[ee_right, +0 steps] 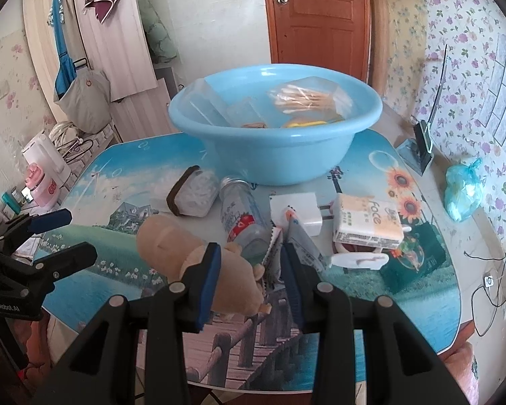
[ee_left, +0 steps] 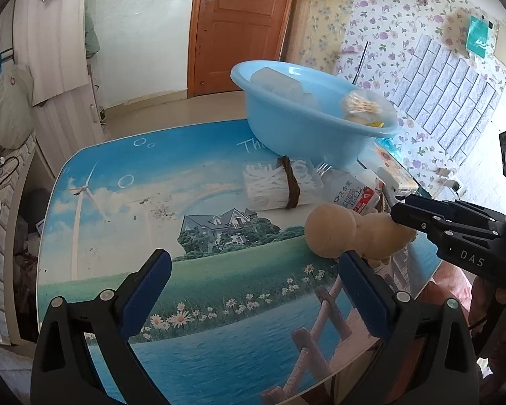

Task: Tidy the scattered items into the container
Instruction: 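Withdraw both tools from the basin, then reach the left tool to the beige plush while the right tool approaches the folded paper packet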

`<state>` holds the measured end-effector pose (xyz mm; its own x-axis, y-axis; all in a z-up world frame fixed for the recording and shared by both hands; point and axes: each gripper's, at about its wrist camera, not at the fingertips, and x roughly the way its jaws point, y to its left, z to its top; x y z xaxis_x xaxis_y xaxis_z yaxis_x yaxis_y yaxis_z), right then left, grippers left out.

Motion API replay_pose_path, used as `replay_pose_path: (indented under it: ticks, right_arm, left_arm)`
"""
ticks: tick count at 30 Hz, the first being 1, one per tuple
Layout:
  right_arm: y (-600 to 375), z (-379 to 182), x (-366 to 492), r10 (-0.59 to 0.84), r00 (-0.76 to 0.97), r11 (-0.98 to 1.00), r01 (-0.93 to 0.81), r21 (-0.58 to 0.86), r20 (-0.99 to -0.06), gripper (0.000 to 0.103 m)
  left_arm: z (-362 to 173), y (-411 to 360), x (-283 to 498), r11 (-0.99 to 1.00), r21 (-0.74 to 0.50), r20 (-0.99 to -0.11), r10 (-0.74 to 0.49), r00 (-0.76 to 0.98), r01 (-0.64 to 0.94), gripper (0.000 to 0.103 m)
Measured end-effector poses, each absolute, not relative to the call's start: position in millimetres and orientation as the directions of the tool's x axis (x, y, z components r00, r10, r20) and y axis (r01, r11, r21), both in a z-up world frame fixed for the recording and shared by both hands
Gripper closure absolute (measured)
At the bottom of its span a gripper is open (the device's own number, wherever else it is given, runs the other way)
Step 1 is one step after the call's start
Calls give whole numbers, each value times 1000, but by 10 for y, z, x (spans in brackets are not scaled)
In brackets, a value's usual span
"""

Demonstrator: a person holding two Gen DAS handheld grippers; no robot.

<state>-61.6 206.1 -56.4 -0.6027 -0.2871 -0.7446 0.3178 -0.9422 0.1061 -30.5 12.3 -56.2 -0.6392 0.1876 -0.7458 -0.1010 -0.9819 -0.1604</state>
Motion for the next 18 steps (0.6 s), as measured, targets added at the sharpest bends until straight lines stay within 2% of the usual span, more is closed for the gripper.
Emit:
replay_pose_path:
  ticks: [10,18]
  right_arm:
    - [2086,-561,-611,-290,-603,-942,316,110,-743,67]
    - [2077,-543,-605,-274,-615,-945,315,88,-739,67]
  left_arm:
    - [-559,135,-305,-983,-151,-748,180,-639,-100,3]
    - [-510,220,-273,-990,-73,-728,136,-672,-121,0]
